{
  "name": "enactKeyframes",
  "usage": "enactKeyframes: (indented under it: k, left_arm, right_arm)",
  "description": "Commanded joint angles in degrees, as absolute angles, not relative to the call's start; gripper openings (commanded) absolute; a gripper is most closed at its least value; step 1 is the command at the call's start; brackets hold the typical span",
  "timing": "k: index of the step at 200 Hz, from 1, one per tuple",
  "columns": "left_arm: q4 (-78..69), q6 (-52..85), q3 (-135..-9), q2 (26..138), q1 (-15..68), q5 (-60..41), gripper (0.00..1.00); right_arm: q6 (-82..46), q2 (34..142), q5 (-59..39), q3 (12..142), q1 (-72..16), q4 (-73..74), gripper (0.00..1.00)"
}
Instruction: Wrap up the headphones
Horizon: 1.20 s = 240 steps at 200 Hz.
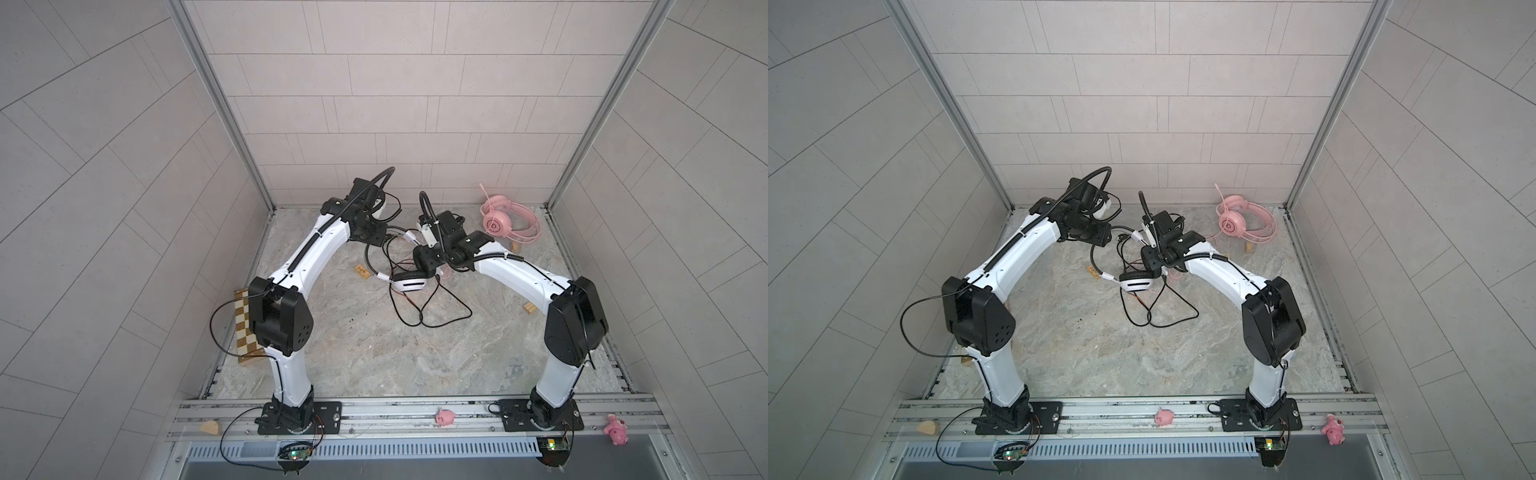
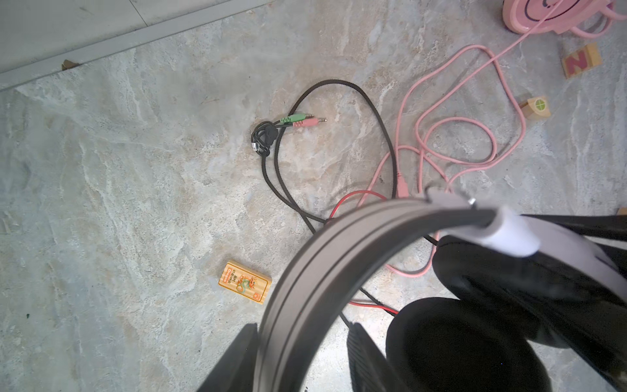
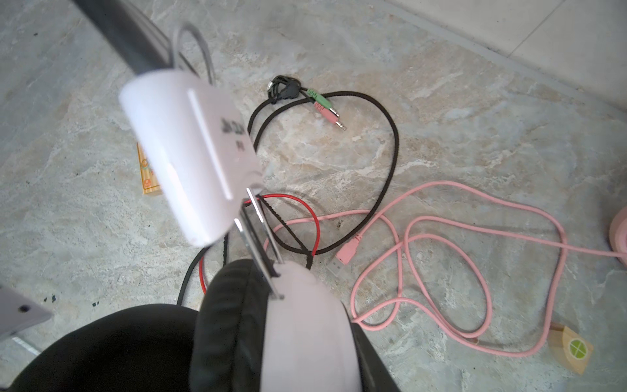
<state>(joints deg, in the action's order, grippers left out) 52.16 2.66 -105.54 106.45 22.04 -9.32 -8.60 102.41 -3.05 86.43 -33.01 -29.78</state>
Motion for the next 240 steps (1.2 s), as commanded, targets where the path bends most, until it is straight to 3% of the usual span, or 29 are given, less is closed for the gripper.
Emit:
enactKeyframes:
  k: [1, 40, 71, 204, 231, 240]
  left_arm:
    - [53.3, 1.0, -107.9, 108.2, 23.2, -7.0, 0.48]
    - [56.2, -0.8, -109.6, 110.9, 26.2, -2.9, 0.48]
    - [56.2, -0.6, -109.7, 110.9, 26.3, -2.2, 0.48]
    - [56.8, -1.1, -109.3, 112.2, 27.8, 3.2, 0.51]
    - [56.8, -0.7, -109.4, 112.2, 27.8, 4.8, 0.43]
    - [56.8, -0.5, -109.3, 112.2, 27.8, 5.4, 0.34]
  right_arm:
    - [-5.2, 99.2, -3.3, 86.3, -34.0, -27.8, 0.33]
    - [-6.6, 97.3, -3.0, 84.7, -34.0, -25.7, 0.32]
    - [-7.4, 97.6, -2.2, 84.6, -33.4, -25.9, 0.21]
    - [-9.0, 95.3, -11.6, 83.3, -29.3, -26.0, 0.20]
    - [-8.6, 95.7, -11.4, 83.7, -29.7, -26.5, 0.20]
    - [-8.6, 95.6, -11.3, 83.8, -29.7, -26.5, 0.20]
